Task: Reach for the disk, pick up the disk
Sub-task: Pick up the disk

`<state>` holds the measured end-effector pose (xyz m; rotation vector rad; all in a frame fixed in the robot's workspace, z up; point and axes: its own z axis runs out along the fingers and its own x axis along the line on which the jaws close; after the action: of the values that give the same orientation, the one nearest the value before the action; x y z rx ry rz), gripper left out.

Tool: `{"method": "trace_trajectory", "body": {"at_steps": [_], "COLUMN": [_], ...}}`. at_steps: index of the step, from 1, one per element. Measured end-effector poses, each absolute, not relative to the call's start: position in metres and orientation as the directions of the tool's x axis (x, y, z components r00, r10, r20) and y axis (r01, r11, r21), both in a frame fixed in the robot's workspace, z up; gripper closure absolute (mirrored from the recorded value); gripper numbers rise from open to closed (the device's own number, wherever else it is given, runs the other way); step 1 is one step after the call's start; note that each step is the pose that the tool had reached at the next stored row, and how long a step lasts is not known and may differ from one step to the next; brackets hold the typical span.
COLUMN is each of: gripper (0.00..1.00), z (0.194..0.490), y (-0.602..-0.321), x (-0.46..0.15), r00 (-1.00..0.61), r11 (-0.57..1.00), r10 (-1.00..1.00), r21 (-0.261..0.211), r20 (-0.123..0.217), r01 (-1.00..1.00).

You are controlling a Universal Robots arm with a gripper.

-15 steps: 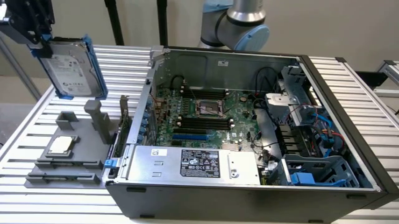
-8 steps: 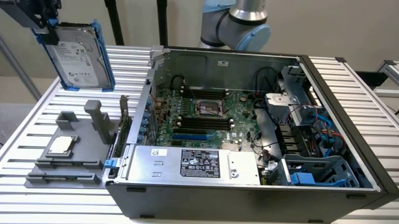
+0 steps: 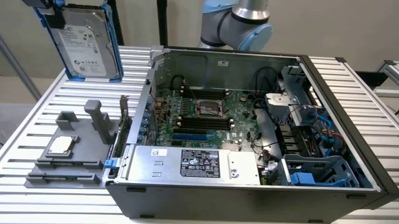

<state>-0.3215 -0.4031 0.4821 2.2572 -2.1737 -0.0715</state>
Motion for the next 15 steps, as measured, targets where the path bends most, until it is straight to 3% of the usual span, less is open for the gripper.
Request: {"method": "trace_trajectory", "body": {"at_steps": [15], "gripper": [0.67], "z": [0.501], "y": [-0.419], "x": [-0.263], "r00": [0.037], "r11": [-0.038], "r10": [-0.999], "r21": [0.052], "r20": [-0.033], "r01": [-0.998]}}
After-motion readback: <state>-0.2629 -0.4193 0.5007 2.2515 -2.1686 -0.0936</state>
